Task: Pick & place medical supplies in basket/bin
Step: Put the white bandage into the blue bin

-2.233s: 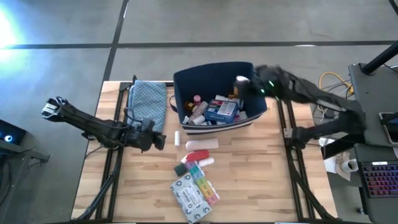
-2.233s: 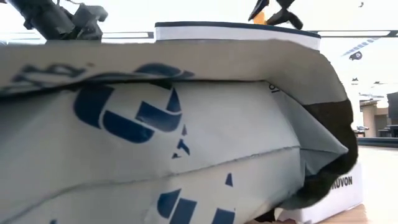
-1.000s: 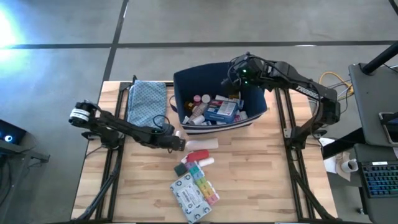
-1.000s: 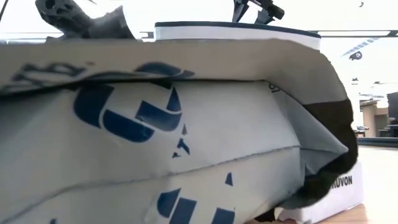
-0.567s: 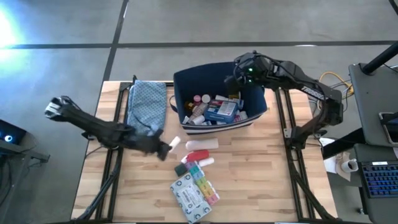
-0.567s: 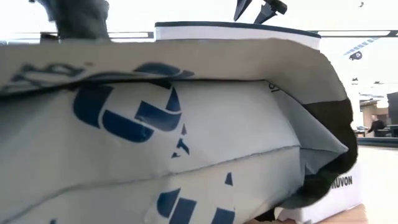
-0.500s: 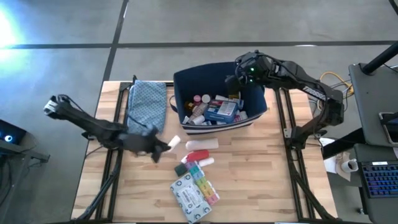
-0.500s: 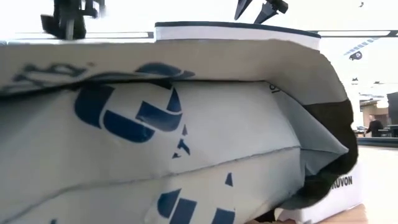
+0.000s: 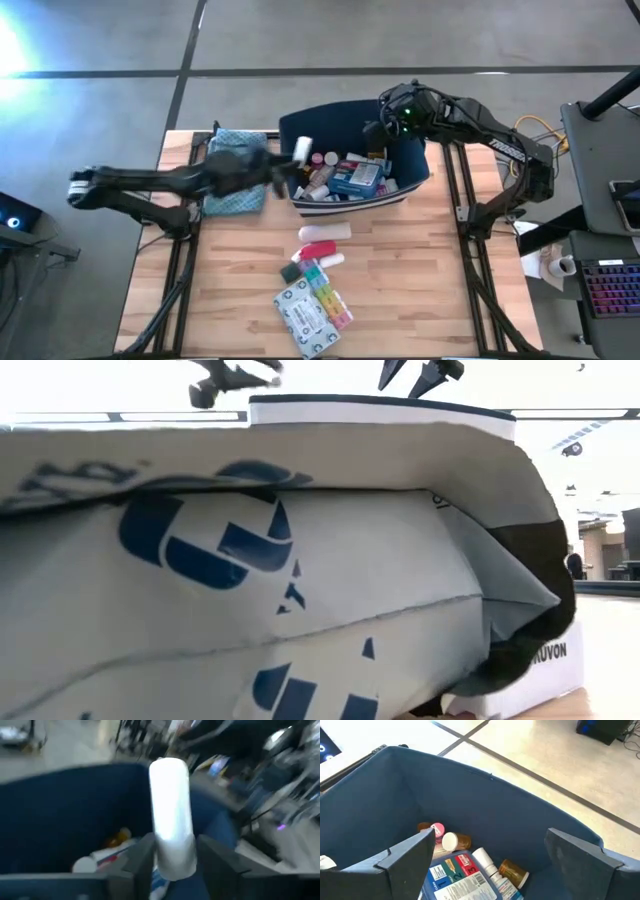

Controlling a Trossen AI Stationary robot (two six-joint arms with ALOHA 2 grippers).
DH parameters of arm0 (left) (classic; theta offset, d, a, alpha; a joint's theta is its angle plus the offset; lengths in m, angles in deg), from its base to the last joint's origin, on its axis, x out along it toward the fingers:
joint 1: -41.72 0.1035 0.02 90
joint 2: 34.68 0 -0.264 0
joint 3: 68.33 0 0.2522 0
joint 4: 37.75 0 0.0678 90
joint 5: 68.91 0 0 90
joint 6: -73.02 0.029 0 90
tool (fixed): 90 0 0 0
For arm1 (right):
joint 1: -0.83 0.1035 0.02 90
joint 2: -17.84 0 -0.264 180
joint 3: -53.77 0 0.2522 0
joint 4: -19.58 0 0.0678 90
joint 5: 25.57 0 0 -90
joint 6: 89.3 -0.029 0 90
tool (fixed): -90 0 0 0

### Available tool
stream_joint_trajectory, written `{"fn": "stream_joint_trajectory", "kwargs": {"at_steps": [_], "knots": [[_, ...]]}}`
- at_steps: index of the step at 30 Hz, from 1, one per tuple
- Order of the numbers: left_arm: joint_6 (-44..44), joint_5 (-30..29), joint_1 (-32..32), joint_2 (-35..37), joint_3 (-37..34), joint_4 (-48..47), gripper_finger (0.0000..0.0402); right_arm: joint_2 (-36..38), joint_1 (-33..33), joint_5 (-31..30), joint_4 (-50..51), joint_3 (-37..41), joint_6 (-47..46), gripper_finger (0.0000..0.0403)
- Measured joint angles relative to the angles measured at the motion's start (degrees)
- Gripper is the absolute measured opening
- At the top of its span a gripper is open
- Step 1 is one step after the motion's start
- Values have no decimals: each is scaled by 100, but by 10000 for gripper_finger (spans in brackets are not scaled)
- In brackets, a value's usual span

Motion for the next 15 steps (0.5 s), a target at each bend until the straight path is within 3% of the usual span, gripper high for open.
{"fn": "stream_joint_trajectory", "kwargs": {"at_steps": [4,8,11,15], "knots": [[145,251,356,-857,913,-518,204,43,21,6,289,0,2,366],[643,237,366,-1262,2228,-2546,256,199,255,15,805,0,110,366],[874,222,225,-1414,3120,-4160,273,398,660,242,927,6,640,366],[953,217,-86,-1408,3758,-5609,276,557,1278,1109,926,117,1313,366]]}}
